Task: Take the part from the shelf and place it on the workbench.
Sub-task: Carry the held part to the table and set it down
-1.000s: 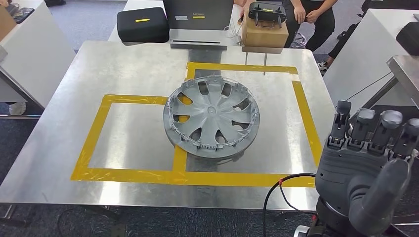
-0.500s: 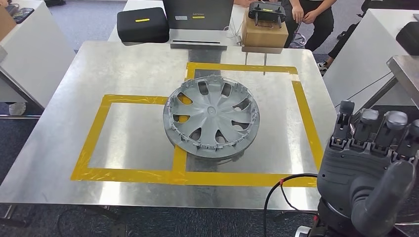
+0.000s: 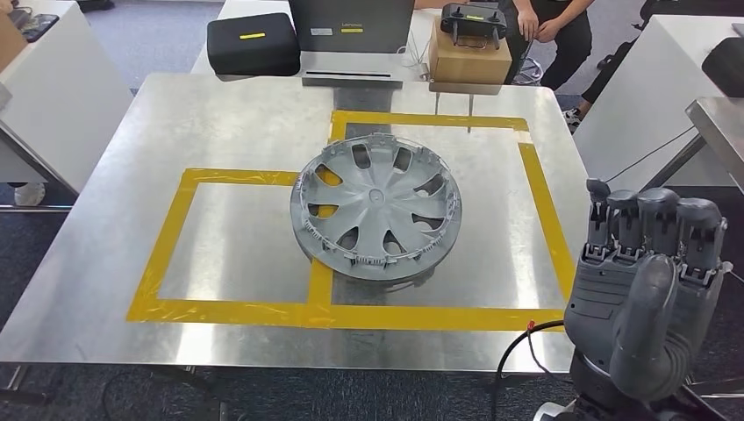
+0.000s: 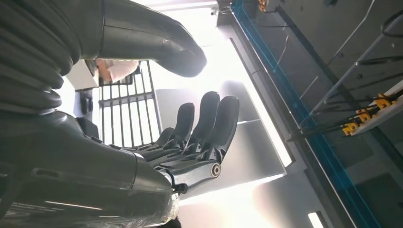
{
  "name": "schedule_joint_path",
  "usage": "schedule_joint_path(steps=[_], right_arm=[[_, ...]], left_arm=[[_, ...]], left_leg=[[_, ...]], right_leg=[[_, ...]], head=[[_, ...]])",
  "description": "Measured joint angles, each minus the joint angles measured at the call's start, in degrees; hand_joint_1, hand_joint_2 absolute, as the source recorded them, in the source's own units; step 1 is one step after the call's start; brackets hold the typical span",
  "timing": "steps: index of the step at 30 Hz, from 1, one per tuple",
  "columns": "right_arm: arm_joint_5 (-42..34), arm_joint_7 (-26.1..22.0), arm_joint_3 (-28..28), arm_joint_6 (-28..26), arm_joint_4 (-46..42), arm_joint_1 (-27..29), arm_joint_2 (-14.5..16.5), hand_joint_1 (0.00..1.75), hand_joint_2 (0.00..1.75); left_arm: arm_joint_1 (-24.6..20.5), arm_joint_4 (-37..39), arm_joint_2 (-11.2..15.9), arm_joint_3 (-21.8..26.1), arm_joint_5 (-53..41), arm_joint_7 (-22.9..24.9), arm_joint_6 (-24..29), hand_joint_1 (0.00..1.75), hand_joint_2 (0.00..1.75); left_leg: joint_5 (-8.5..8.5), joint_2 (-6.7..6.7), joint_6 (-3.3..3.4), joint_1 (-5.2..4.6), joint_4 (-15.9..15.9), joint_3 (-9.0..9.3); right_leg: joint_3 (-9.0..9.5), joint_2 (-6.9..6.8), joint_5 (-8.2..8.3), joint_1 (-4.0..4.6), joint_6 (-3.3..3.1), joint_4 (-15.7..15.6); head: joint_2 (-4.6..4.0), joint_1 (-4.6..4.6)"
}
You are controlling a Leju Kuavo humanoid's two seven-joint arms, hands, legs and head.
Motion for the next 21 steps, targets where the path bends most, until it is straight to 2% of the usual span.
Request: schedule_joint_path(steps=[1,3,5,7,9,10,11,12,14,15,16,18,20,21], right_arm=[[-0.14,0.01,-0.09,-0.2,-0.07,0.09,-0.25,0.87,1.75],[-0.58,0.03,-0.2,-0.54,-0.21,0.2,-0.61,0.0,1.75],[-1.08,0.01,-0.27,-0.68,-0.39,0.28,-1.0,0.0,1.75],[-1.51,-0.04,-0.33,-0.73,-0.51,0.43,-1.44,0.0,1.75],[-1.76,-0.08,-0.35,-0.74,-0.51,0.64,-1.76,0.0,1.75],[-1.81,-0.08,-0.35,-0.74,-0.5,0.74,-1.88,0.0,1.75],[-1.89,-0.08,-0.34,-0.74,-0.5,0.79,-2.0,0.0,1.75],[-2.02,-0.09,-0.34,-0.73,-0.49,0.8,-2.1,0.0,1.75],[-2.27,-0.11,-0.33,-0.72,-0.48,0.79,-2.2,0.0,1.75],[-2.34,-0.12,-0.33,-0.71,-0.48,0.79,-2.23,0.0,1.75],[-2.37,-0.12,-0.32,-0.71,-0.46,0.78,-2.27,0.0,1.75],[-2.39,-0.13,-0.31,-0.7,-0.48,0.81,-2.42,0.0,1.75],[-2.39,-0.13,-0.31,-0.68,-0.51,0.82,-2.5,0.0,1.75],[-2.39,-0.14,-0.31,-0.68,-0.52,0.8,-2.5,0.0,1.75]], left_arm=[[0.0,0.01,0.04,0.11,-0.08,-0.02,-0.07,0.0,0.87],[0.0,0.01,0.11,0.28,-0.19,0.17,-0.24,0.0,0.87],[-0.01,0.01,0.13,0.33,-0.14,0.59,-0.56,0.0,1.75],[-0.01,-0.01,0.08,0.36,-0.02,0.92,-0.91,0.0,0.87],[0.02,-0.01,0.05,0.38,0.08,0.95,-1.24,0.0,0.0],[0.04,0.0,0.04,0.39,0.1,0.9,-1.41,0.0,0.0],[0.05,0.0,0.04,0.39,0.1,0.82,-1.57,0.0,0.0],[0.06,-0.01,0.02,0.4,0.08,0.73,-1.69,0.0,0.0],[0.05,-0.02,-0.05,0.41,0.02,0.55,-1.74,0.0,0.0],[0.02,-0.02,-0.1,0.44,0.01,0.45,-1.74,0.0,0.0],[-0.01,-0.02,-0.14,0.48,0.01,0.37,-1.74,0.0,0.0],[-0.01,-0.02,-0.2,0.59,0.02,0.25,-1.78,0.0,0.0],[0.01,-0.02,-0.21,0.65,0.02,0.17,-1.8,0.0,0.0],[-0.01,-0.02,-0.21,0.67,0.02,0.14,-1.8,0.0,0.0]], left_leg=[[-0.01,0.01,0.11,-0.08,0.0,0.0],[0.05,0.02,0.43,-0.1,-0.14,0.01],[0.28,0.07,0.85,0.21,-0.57,0.23],[0.38,0.16,1.19,0.44,-0.87,0.47],[0.3,0.21,1.3,0.38,-0.87,0.53],[0.25,0.21,1.31,0.32,-0.86,0.59],[0.17,0.18,1.29,0.26,-0.86,0.69],[0.04,0.12,1.22,0.22,-0.85,0.88],[-0.29,0.01,0.93,0.12,-0.86,1.31],[-0.44,-0.03,0.71,0.06,-0.8,1.41],[-0.5,-0.02,0.44,0.03,-0.75,1.36],[-0.51,0.08,-0.16,0.09,-0.75,1.2],[-1.07,0.16,-0.83,0.2,-0.37,1.17],[-1.95,0.15,-1.19,0.24,0.84,0.71]], right_leg=[[0.01,0.0,0.02,-0.07,0.13,-0.05],[0.06,0.0,0.06,-0.13,0.49,-0.19],[-0.21,0.12,-0.65,-0.1,0.86,0.65],[-2.39,0.26,-3.38,-0.12,1.12,5.43],[-6.19,0.3,-6.53,-0.15,1.21,12.96],[-7.59,0.31,-7.0,-0.14,1.18,15.44],[-8.11,0.32,-6.33,-0.13,1.08,15.97],[-7.64,0.32,-4.55,-0.11,0.89,14.35],[-4.73,0.34,-0.08,0.02,0.17,7.29],[-3.37,0.35,1.26,0.16,-0.25,4.06],[-2.53,0.36,1.75,0.32,-0.62,2.02],[-2.21,0.41,1.43,0.57,-1.13,0.84],[-1.77,0.41,1.59,0.33,-1.54,0.12],[-1.45,0.37,1.7,0.16,-1.74,-0.27]], head=[[0.0,-0.03],[0.0,-0.09],[0.0,0.01],[0.0,0.42],[0.0,0.8],[0.0,0.89],[0.0,0.95],[0.0,1.03],[0.0,1.15],[0.0,1.12],[0.0,1.14],[0.0,1.04],[0.0,0.95],[0.0,0.74]])
